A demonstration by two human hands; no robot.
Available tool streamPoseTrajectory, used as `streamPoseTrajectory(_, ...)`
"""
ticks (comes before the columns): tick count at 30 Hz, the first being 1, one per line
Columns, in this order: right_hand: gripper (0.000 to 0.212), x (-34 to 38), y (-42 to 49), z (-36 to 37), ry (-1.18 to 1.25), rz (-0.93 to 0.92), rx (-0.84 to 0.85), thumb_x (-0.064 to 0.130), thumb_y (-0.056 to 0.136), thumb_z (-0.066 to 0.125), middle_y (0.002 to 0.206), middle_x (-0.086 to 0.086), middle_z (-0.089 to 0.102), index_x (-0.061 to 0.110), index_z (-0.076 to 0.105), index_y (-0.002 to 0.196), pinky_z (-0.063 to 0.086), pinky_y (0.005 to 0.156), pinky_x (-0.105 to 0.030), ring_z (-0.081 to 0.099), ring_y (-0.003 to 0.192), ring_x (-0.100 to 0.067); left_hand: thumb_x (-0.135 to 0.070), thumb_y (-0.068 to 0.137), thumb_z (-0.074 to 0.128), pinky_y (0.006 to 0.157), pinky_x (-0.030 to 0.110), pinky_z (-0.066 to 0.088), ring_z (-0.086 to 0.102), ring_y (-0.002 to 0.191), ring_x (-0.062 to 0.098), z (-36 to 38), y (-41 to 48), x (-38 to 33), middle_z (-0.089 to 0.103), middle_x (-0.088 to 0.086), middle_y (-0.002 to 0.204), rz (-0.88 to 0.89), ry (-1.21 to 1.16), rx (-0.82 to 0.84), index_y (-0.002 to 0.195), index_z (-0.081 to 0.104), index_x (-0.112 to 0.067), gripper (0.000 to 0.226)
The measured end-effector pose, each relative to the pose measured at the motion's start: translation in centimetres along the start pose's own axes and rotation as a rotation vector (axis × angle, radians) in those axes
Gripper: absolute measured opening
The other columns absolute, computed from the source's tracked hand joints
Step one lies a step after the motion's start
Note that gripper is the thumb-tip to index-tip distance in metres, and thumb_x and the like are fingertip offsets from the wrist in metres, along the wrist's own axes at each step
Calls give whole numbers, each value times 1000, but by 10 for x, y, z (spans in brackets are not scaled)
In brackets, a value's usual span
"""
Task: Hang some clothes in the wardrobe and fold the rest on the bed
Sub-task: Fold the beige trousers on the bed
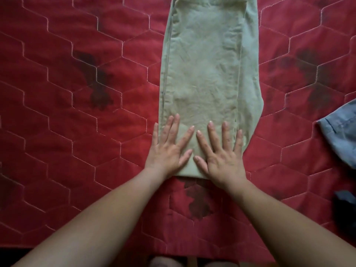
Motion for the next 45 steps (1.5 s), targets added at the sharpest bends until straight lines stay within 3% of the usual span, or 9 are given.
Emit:
streamPoseTrajectory(8,61,-36,-31,-42,935,792,-63,8,80,69,136,-10,41,32,58,135,35,109,-36,43,125,-27,-5,90,62,99,20,44,57,110,15,-34,-27,23,47,3,130,-654,-1115,-38,125,65,-27,41)
streamPoseTrajectory(11,57,-52,-16,-55,1266,754,71,-12,74,66,116,-7,63,25,60,118,55,84,-37,63,93,-21,8,90,38,48,18,37,46,60,8,-46,-18,36,59,7,105,-711,-1492,145,125,66,-22,54)
streamPoseTrajectory(14,51,-63,-8,-75,1528,689,336,-16,79,55,80,-5,63,22,71,111,38,38,-22,51,46,-11,19,79,28,45,16,39,48,57,11,-65,-12,52,60,11,91,-669,-1591,316,127,66,-12,69)
streamPoseTrajectory(17,64,-84,-1,-104,1806,619,453,-15,74,37,60,1,53,12,71,121,38,36,-15,46,40,-3,26,87,46,72,18,56,72,91,12,-99,-3,65,76,8,107,-451,-1487,261,127,65,-7,55)
streamPoseTrajectory(20,70,-96,12,-140,2010,406,471,-23,73,28,89,-9,73,1,61,130,62,66,-31,72,78,-14,16,80,72,76,18,54,70,95,9,-134,11,74,75,7,111,-269,-1315,162,121,68,-3,45)
streamPoseTrajectory(27,18,-147,108,-173,709,218,60,25,78,84,105,-8,70,15,75,91,56,86,-42,66,97,-22,-25,93,71,75,16,49,59,87,-1,-164,103,86,65,-6,102,-227,-1053,-24,97,71,-22,5)
streamPoseTrajectory(32,38,-167,167,-161,1608,297,128,18,84,75,119,-10,73,11,70,121,55,99,-46,70,111,-27,-24,99,63,85,38,59,72,94,14,-146,168,95,76,-2,105,-394,-1536,-134,111,66,-17,14)
streamPoseTrajectory(37,60,-151,151,-88,1489,444,646,17,67,82,121,-11,72,11,68,125,49,105,-50,68,110,-28,-10,99,59,92,34,55,67,105,21,-90,155,87,69,11,123,-468,-1333,102,130,60,-7,30)
streamPoseTrajectory(45,31,-119,62,-46,1513,595,718,3,85,74,110,-11,76,7,70,116,61,72,-33,75,95,-26,-11,101,59,92,30,55,69,110,14,-54,54,58,74,-5,116,-503,-1286,263,118,62,-25,22)
Point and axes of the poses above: each hand's wrist, its own y-axis towards the middle knuckle, its own z-axis out of the palm, x = y × z, the point moved 4 cm from there along y, towards the middle knuckle
